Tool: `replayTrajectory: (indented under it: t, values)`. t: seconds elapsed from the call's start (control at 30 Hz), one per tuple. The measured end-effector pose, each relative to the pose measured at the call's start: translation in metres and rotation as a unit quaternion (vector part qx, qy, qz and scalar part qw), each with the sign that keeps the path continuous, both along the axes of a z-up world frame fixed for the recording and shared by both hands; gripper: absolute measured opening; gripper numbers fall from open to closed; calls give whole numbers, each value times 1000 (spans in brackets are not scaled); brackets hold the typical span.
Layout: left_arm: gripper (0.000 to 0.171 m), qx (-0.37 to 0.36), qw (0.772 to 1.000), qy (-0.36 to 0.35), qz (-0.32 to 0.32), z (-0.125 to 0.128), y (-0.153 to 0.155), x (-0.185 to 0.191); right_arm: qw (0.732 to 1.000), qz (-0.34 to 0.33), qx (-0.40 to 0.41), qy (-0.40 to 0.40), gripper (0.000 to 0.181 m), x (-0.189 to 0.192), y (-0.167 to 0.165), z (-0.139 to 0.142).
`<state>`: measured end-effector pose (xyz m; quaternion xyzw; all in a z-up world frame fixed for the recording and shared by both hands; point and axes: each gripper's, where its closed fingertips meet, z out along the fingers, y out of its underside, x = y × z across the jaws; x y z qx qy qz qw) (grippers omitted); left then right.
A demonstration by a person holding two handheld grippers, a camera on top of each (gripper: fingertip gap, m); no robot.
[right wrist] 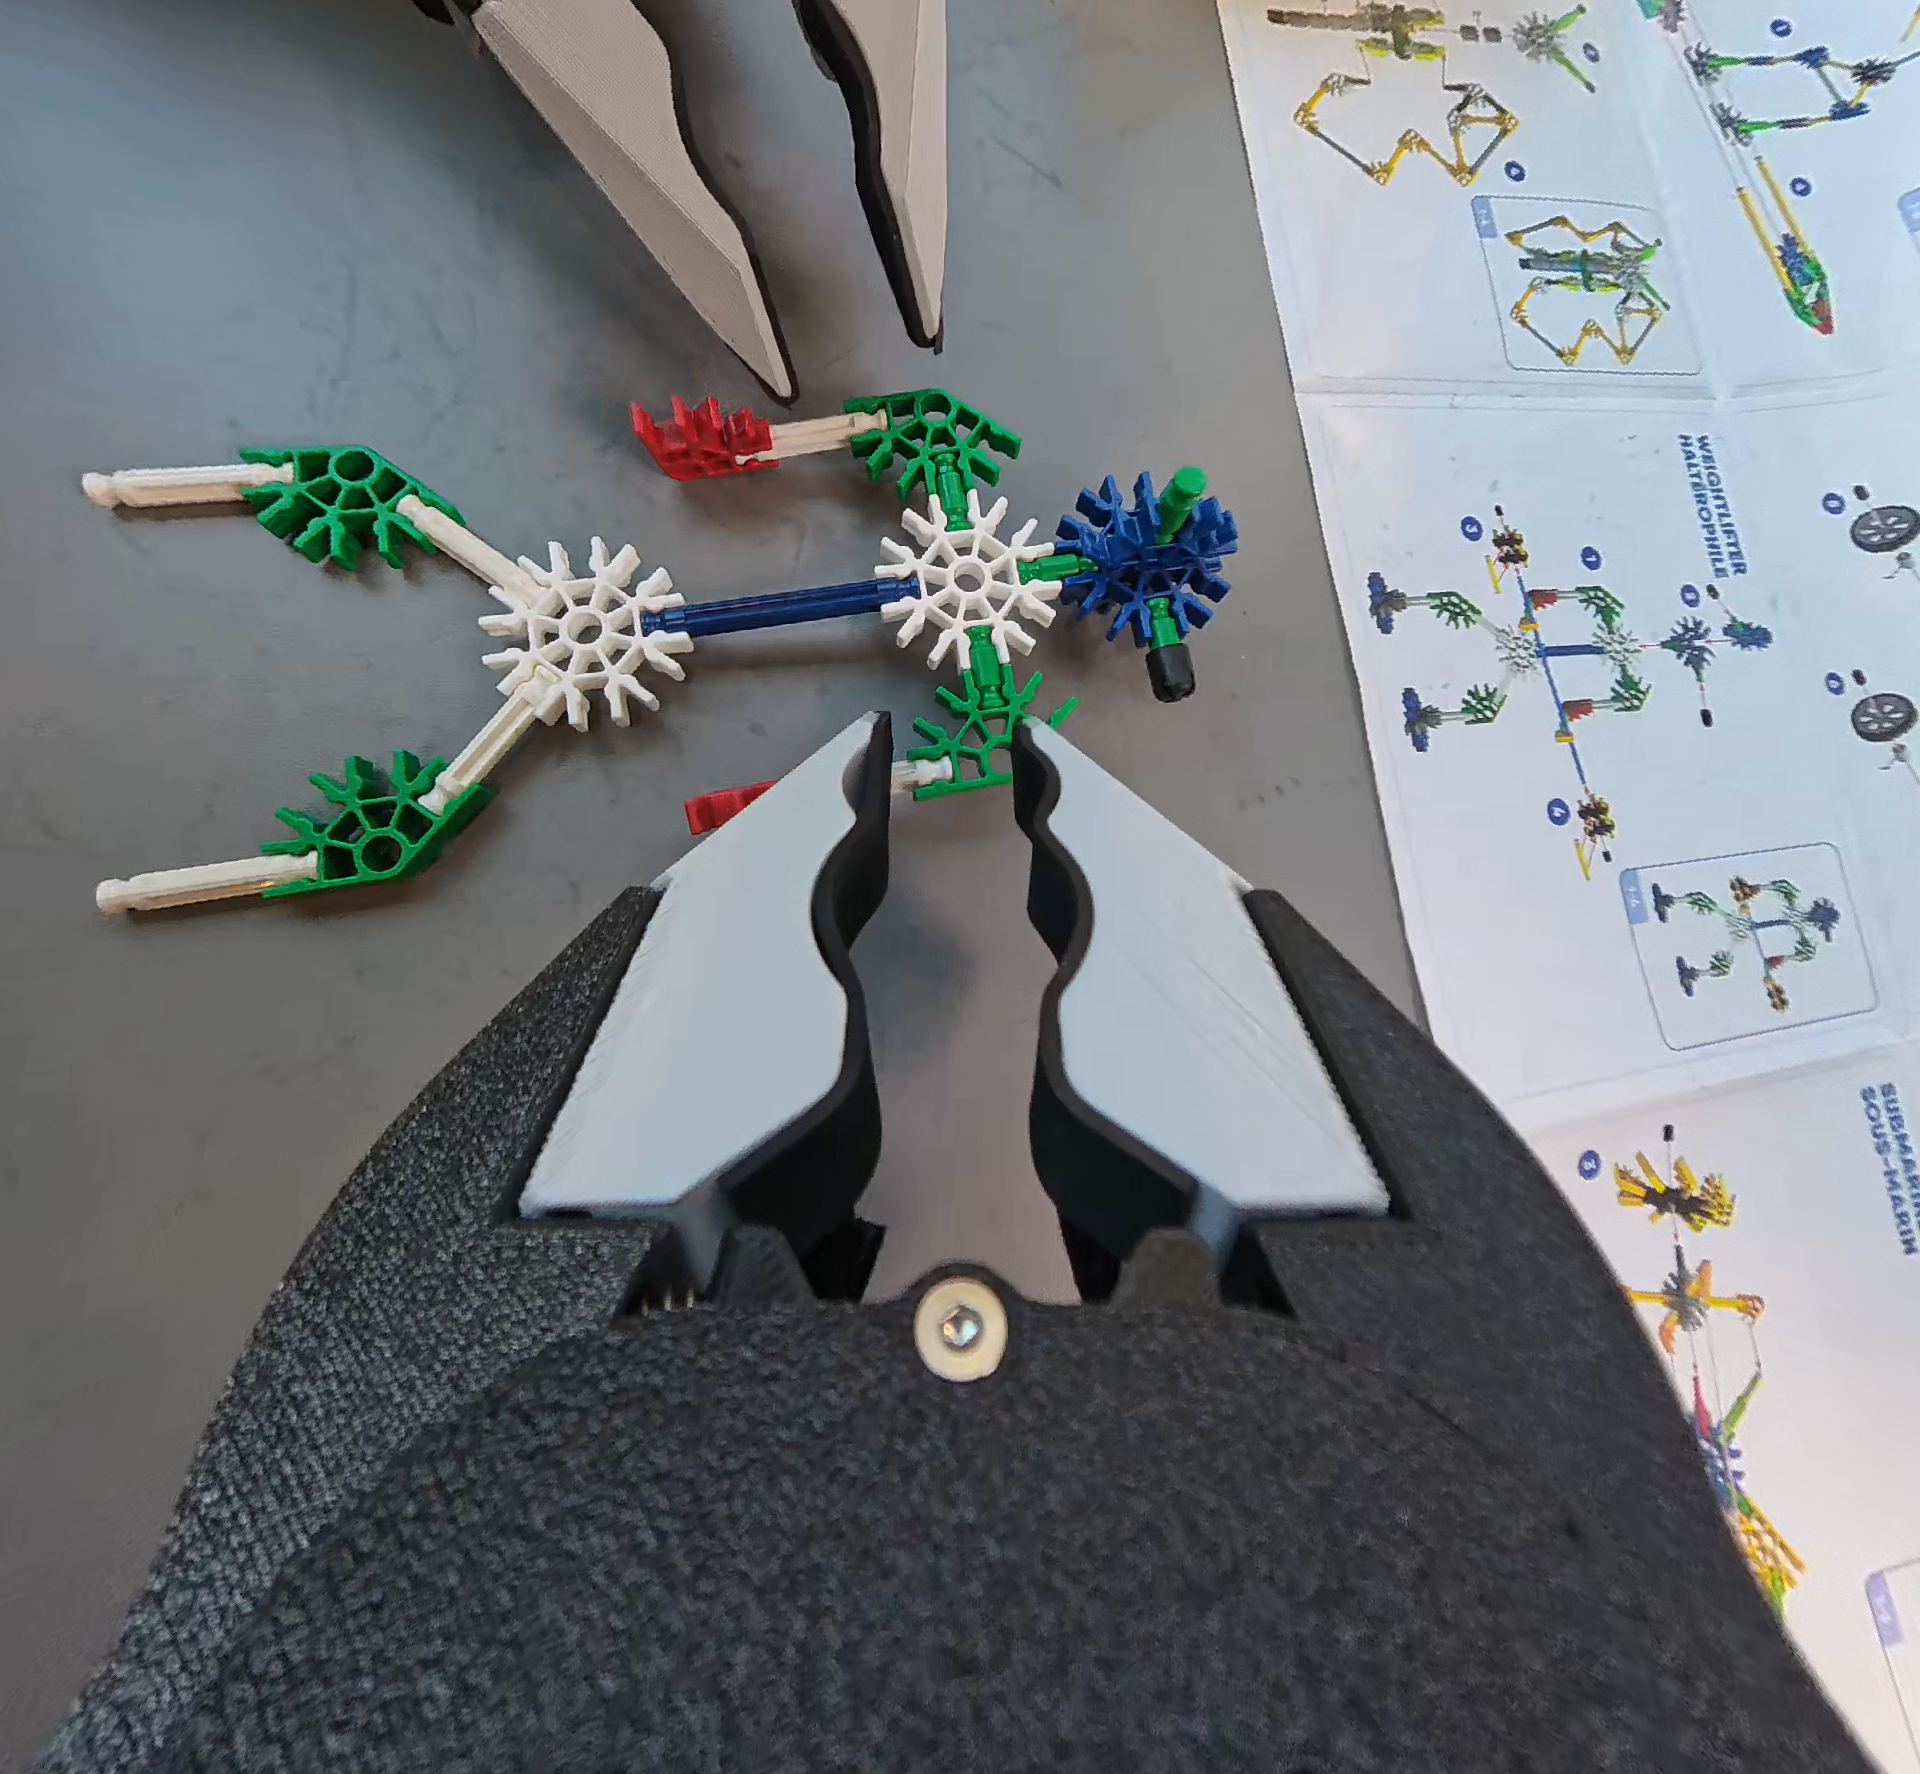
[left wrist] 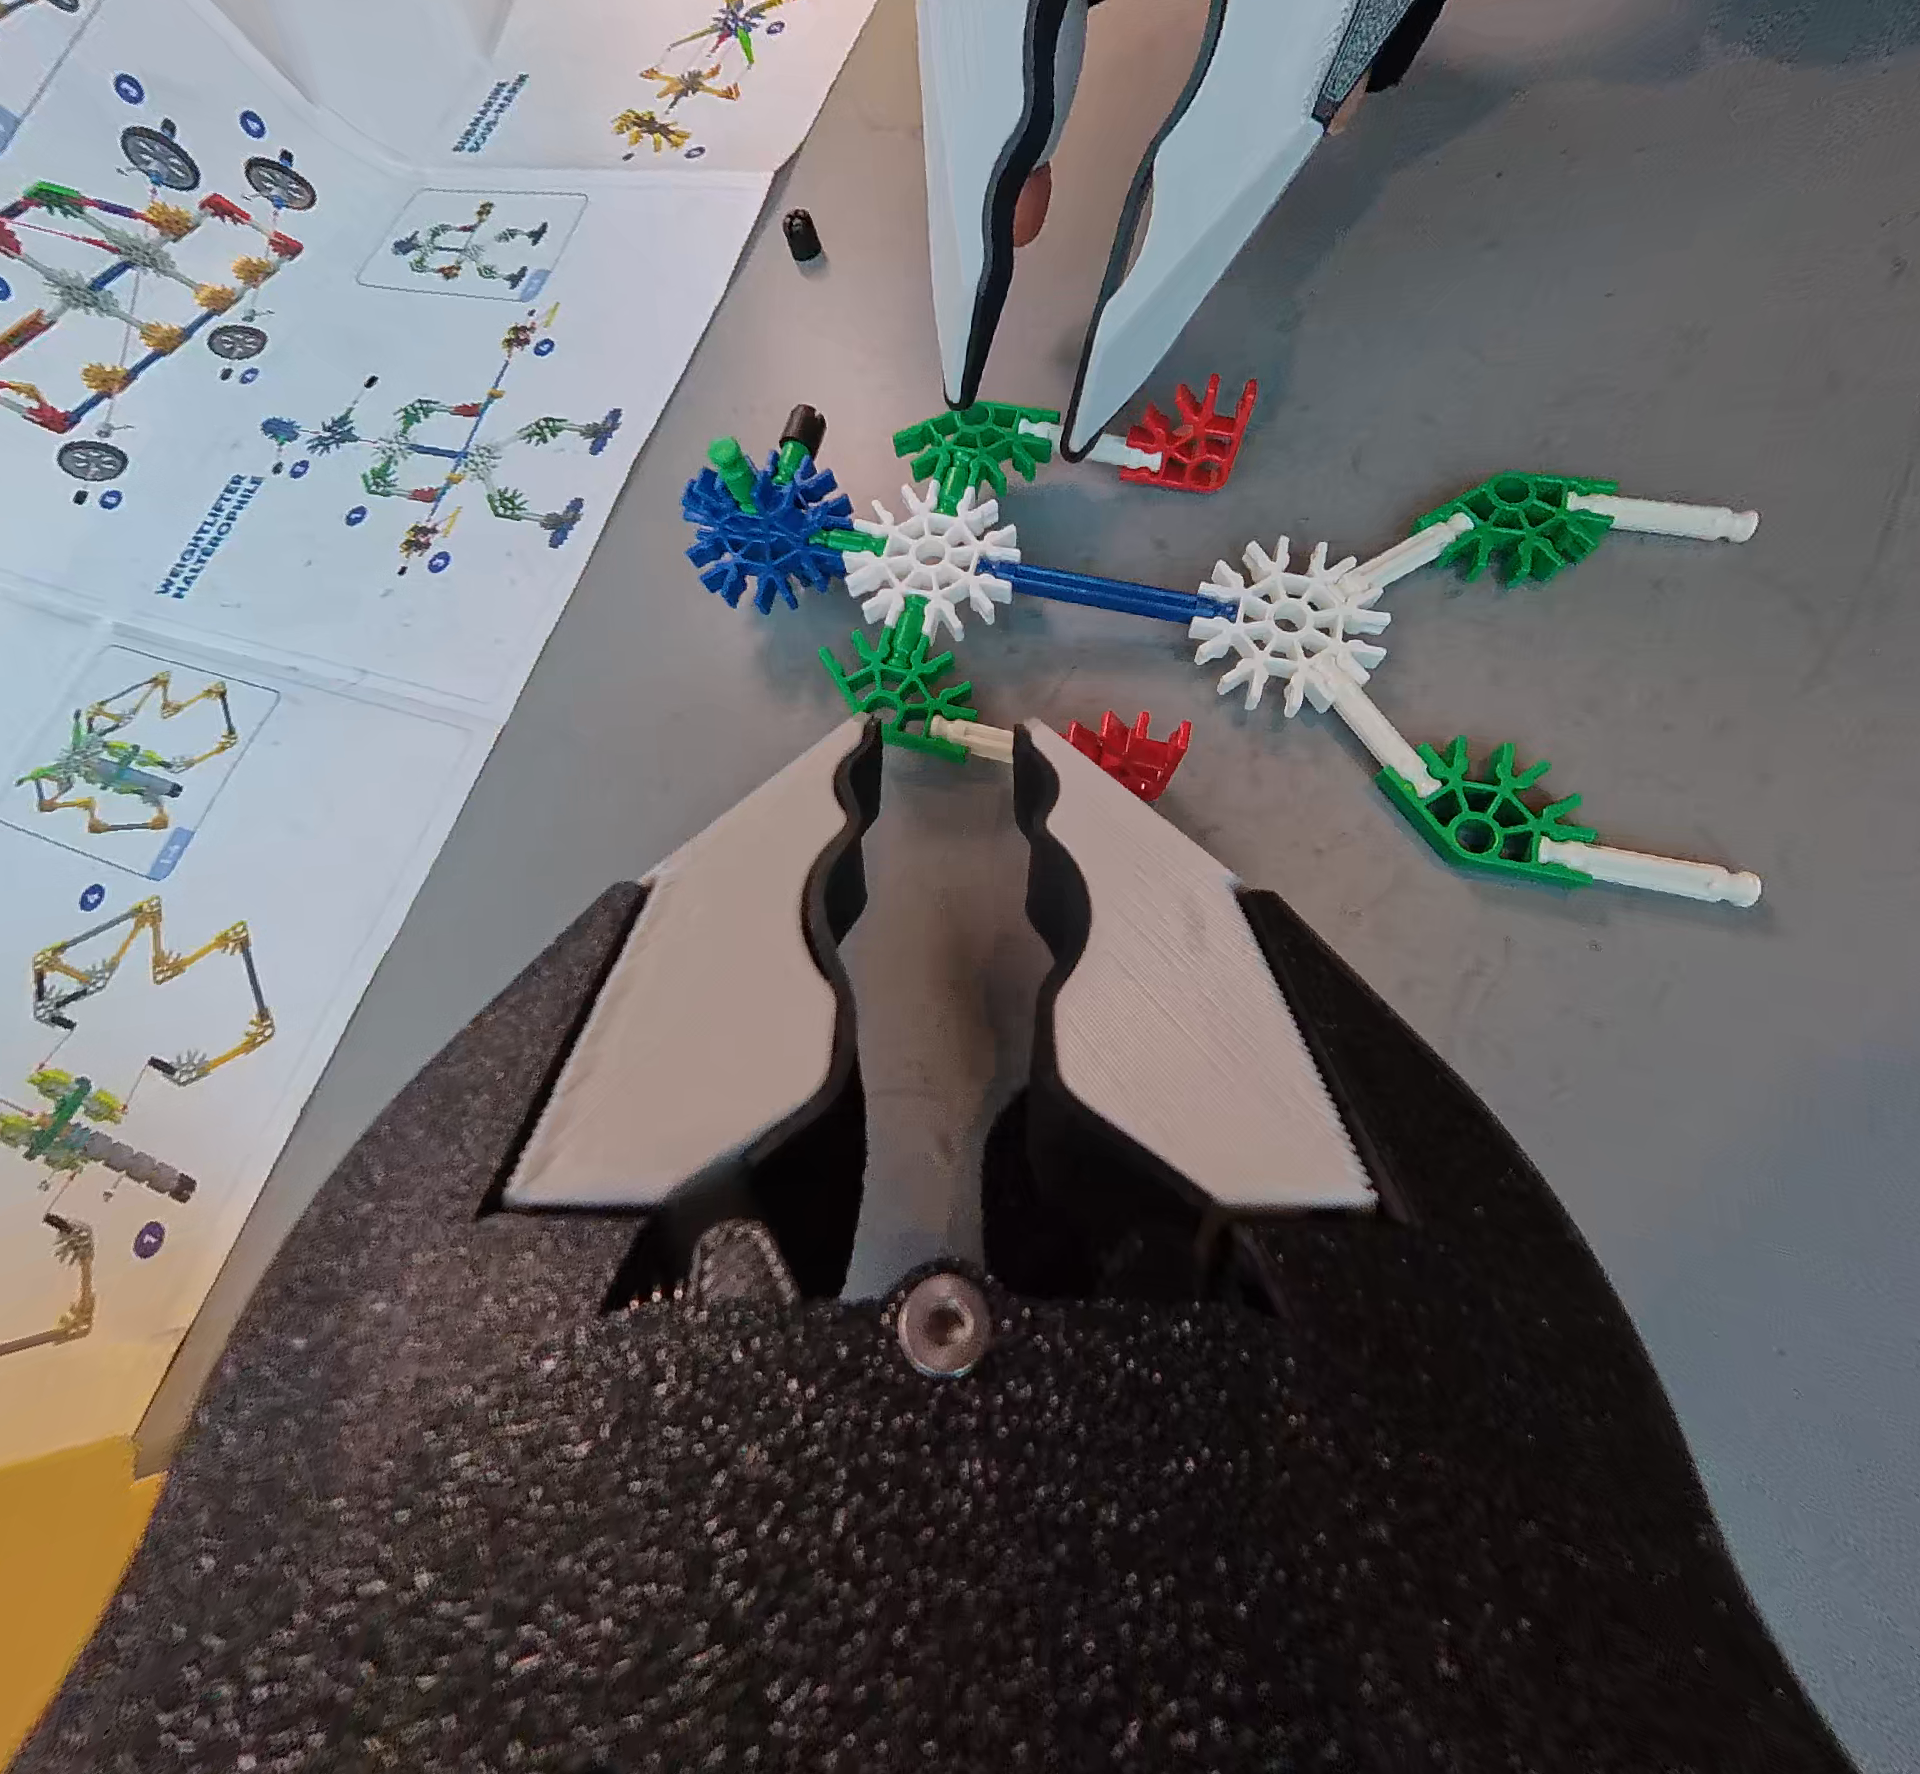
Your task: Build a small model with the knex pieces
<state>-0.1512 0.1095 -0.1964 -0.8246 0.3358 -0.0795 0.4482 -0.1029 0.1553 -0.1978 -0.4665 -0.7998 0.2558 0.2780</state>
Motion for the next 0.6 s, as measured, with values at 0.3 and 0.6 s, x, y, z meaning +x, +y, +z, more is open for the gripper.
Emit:
replayTrajectory:
  t: [0.3, 0.6]
  values:
    - [23, -85, 993, -73, 49, 0, -30, 15, 998, 20, -55, 22, 27, 9, -13, 19]
    - [25, -100, 982, -49, 154, -11, -22, 24, 998, -16, 4, 62, 27, -25, -33, 14]
